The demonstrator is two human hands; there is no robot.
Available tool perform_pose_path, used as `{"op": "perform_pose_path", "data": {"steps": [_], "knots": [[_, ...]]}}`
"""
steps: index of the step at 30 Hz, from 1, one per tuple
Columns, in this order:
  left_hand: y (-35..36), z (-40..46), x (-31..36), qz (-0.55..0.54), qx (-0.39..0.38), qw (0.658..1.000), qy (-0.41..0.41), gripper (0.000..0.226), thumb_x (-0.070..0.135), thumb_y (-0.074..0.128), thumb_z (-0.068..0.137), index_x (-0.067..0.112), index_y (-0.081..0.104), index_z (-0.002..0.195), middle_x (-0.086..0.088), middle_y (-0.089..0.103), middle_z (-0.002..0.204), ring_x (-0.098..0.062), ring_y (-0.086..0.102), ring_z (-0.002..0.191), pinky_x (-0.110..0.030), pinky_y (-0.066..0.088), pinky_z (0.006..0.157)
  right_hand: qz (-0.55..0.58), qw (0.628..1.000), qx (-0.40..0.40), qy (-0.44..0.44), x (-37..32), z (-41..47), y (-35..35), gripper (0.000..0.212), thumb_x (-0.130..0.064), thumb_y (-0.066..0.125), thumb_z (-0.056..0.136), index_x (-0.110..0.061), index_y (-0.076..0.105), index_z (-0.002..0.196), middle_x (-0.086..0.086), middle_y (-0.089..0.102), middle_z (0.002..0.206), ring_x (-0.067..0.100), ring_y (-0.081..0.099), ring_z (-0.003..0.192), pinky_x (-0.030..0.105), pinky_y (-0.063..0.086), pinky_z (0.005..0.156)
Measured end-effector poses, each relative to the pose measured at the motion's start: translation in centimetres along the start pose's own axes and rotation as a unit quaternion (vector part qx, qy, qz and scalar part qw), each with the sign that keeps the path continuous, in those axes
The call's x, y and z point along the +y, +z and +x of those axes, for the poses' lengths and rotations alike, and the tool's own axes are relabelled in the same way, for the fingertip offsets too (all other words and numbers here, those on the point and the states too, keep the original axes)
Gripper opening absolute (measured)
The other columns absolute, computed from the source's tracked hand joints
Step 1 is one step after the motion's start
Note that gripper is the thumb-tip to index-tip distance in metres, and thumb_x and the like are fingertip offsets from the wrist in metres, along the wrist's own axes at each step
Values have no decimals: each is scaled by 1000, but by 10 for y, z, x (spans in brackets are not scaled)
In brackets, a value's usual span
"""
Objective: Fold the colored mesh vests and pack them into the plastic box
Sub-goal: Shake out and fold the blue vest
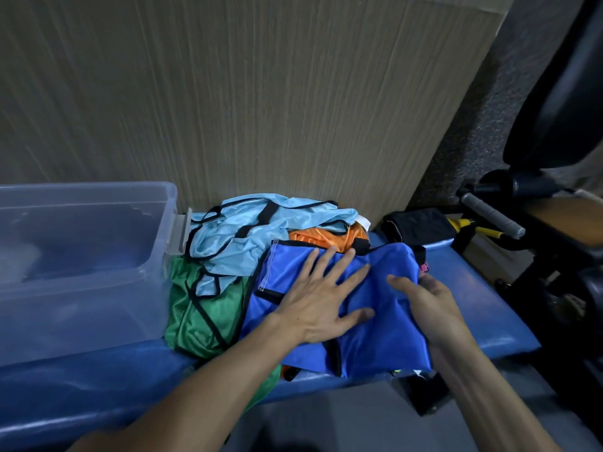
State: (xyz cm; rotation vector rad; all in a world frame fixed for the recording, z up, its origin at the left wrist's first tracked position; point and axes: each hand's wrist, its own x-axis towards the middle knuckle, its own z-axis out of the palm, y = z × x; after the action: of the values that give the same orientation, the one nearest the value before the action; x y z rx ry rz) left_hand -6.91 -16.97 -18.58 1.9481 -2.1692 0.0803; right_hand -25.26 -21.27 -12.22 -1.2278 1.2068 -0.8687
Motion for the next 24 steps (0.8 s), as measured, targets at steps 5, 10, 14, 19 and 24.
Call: {"op": "perform_pose_path", "data": {"steps": [5, 10, 14, 19, 24], "knots": [[-4, 2, -6, -5, 2, 1000, 13, 80, 71, 10, 93, 32, 8, 163, -1, 3, 171, -26, -1, 156, -47, -2, 126, -4, 999, -21, -46, -1, -9, 23, 28, -13, 73, 91, -17, 57, 114, 7, 70, 92, 23, 66, 79, 38, 54, 69], [-13, -2, -32, -113, 64, 989, 72, 53, 32, 60, 87, 18, 57, 138, -2, 50, 149, -25, 42, 140, -38, 33, 117, -99, 985, -48, -134, 6, -10, 68, 29, -11, 73, 86, -23, 52, 103, 6, 72, 78, 16, 60, 62, 36, 50, 62], [-41, -21, -62, -178, 127, 975, -35, 22, 6, 51, 79, 11, 70, 88, 0, 70, 88, -21, 64, 85, -37, 53, 78, -201, 958, -58, -197, 8, -10, 103, 34, -17, 70, 85, -21, 46, 109, -4, 57, 62, 14, 51, 56, 35, 41, 58], [-69, -37, -80, -509, 131, 819, -231, 27, 1, 51, 93, 9, 73, 80, 1, 66, 70, -14, 59, 62, -27, 50, 59, -305, 922, -78, -223, 12, -14, 147, 42, -28, 66, 87, -19, 39, 118, 11, 68, 92, 37, 62, 91, 41, 45, 72], [-61, -40, -91, -463, 70, 843, -265, 23, 37, 62, 99, 15, 65, 97, 14, 56, 59, -7, 51, 56, -30, 43, 63, -325, 899, -139, -257, 27, -16, 160, 45, -35, 65, 94, -19, 38, 126, 2, 65, 84, 31, 63, 82, 40, 44, 62]]}}
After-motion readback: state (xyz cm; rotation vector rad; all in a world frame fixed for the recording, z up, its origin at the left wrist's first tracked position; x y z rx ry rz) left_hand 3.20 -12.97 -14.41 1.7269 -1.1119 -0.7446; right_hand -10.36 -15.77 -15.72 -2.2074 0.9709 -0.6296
